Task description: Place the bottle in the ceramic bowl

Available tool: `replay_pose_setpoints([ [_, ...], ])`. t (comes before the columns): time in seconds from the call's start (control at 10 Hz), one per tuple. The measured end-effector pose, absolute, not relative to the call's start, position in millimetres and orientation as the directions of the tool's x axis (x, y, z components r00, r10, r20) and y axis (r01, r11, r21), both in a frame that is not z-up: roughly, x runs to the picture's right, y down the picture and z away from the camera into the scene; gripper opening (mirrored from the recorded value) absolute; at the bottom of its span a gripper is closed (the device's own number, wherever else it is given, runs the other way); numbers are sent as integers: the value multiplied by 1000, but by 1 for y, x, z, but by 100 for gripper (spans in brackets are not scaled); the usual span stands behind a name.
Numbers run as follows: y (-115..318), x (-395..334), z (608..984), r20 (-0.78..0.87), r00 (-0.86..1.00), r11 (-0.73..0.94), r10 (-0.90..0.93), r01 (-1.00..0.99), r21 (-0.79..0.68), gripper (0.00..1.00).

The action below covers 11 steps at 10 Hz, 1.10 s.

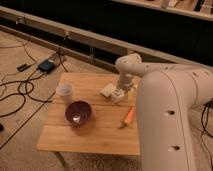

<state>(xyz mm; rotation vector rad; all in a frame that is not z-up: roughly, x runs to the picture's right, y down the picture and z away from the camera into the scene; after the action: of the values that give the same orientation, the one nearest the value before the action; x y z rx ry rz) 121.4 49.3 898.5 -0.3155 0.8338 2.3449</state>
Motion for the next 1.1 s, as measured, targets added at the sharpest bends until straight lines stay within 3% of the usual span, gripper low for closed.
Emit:
replay_pose_setpoints([
  [0.5, 49, 120, 899, -410, -777, -606, 479, -630, 485, 65],
  [1.1, -2, 120, 902, -420, -747, -658, 516, -659, 365, 65],
])
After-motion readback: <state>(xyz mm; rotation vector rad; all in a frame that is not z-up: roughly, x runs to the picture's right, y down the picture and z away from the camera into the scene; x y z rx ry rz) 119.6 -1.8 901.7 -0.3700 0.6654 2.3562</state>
